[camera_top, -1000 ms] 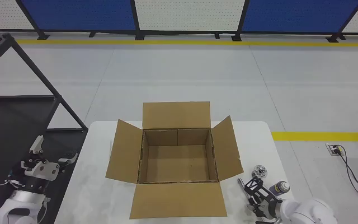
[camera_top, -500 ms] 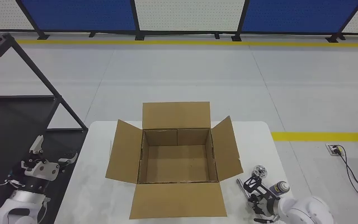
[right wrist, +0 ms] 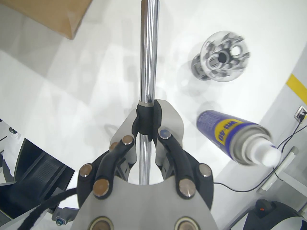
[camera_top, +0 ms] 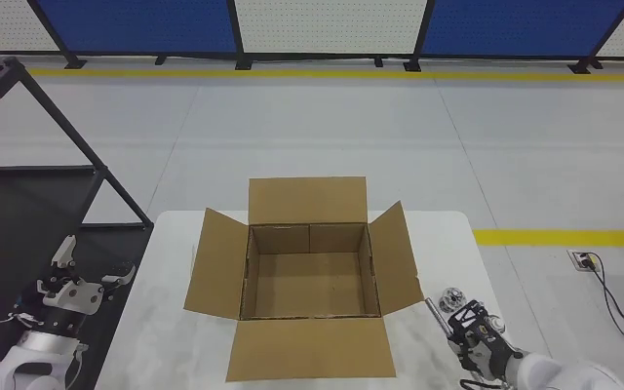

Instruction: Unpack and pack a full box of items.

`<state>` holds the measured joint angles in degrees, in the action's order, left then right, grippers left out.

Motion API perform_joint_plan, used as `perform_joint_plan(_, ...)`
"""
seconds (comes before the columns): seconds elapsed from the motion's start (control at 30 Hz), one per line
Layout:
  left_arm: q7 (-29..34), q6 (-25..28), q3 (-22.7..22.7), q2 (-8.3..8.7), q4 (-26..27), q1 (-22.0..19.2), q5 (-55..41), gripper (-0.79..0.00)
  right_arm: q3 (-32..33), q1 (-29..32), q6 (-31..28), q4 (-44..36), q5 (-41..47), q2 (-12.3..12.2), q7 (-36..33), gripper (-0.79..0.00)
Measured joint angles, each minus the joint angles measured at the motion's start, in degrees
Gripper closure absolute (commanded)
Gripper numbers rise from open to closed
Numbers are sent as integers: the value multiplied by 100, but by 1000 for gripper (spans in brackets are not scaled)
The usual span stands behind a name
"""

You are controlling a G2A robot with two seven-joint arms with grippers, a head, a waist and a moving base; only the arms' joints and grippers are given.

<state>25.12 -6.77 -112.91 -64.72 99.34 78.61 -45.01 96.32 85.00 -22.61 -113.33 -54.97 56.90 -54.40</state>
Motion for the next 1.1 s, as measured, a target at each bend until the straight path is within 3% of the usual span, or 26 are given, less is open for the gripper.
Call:
perform_joint_plan(0.3,0,0,0,0,0,0,0,-785,1595,1405,295,-2057,911,25,471,0)
perform_joint_plan(0.4,0,0,0,0,0,0,0,-785,1840,1450,141,-2147,1138,29,757,0)
perform_joint_plan(0.57,0,0,0,0,0,0,0,-785,1872,1257,-222,-2131,1254,-4,892,0)
perform_joint_plan(0.93,0,0,0,0,0,0,0,-785,1867,1258,-219,-2131,1248,-5,881,0)
perform_joint_plan(1.1,0,0,0,0,0,0,0,-785,1686,1089,-505,-2131,1043,-22,1320,0)
